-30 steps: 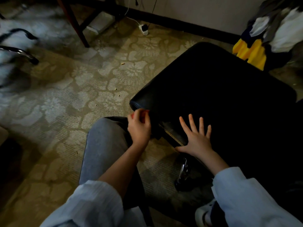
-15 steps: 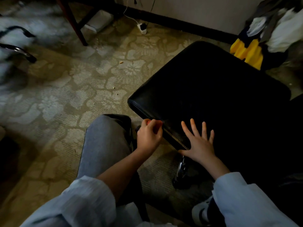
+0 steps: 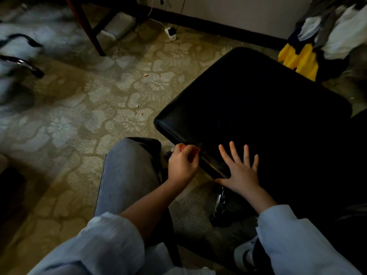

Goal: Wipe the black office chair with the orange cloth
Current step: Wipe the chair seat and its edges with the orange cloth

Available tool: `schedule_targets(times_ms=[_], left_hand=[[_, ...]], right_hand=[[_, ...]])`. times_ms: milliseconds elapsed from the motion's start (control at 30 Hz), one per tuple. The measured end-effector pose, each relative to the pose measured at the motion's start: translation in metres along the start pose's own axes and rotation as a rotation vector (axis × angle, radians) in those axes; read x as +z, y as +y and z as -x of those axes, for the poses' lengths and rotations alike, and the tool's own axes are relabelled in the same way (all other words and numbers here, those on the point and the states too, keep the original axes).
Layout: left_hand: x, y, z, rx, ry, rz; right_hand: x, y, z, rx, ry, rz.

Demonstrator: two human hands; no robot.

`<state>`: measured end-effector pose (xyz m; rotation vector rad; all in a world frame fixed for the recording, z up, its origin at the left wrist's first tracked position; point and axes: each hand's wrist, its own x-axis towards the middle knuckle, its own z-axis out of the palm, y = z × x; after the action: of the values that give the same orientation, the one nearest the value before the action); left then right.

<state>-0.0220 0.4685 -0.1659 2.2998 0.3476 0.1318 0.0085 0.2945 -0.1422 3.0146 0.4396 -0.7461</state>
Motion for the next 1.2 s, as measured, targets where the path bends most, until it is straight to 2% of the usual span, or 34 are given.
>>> schedule_targets(times_ms=[67,100,200,233,333,567,633,733,833,900,967,1067,1200], left_hand=[[-0.003,-0.002,0.001,0.04,-0.013,0.009],[-0.006,-0.001,-0.001,0.033,0.031,0.035],[-0.015,0.001,-0.017,-0.162,0.277,0.148],[-0.016,0.001,-0.022,-0.223,0.3,0.144],[-0.009,0.001,-0.021,-0.244,0.212,0.088],[0.009,0.006,0.012,0.067,0.01,-0.02],[0.01,0.008,0.019,0.11,-0.023,-0.018],[0.009,0.014,0.021,0.07,0.068,0.099],[0.001,0.02,0.002,-0.132,0.265,0.29],[-0.001,0.017,-0.014,-0.201,0.315,0.232],[0.002,0.014,-0.022,-0.199,0.275,0.126],[0.007,0.014,-0.018,-0.116,0.205,0.007],[0.02,0.016,-0.001,0.118,0.047,-0.121]], right_hand=[[0.001,0.0,0.0,0.002,0.005,-0.006],[0.001,0.0,0.001,-0.002,0.011,-0.012],[0.0,0.002,0.001,-0.016,0.017,-0.039],[-0.001,0.002,0.002,-0.018,0.013,-0.04],[0.0,0.002,0.0,-0.026,0.0,-0.034],[0.003,0.001,-0.002,-0.021,0.003,-0.044],[0.002,0.0,-0.001,-0.016,0.006,-0.04],[-0.001,0.0,0.003,-0.01,0.018,-0.039],[0.002,0.007,0.015,0.044,0.055,-0.053],[0.006,0.016,0.023,0.053,0.044,-0.038],[0.01,0.022,0.026,0.033,0.025,-0.033],[0.012,0.023,0.024,0.024,0.029,-0.032],[0.013,0.021,0.022,0.033,0.038,-0.029]])
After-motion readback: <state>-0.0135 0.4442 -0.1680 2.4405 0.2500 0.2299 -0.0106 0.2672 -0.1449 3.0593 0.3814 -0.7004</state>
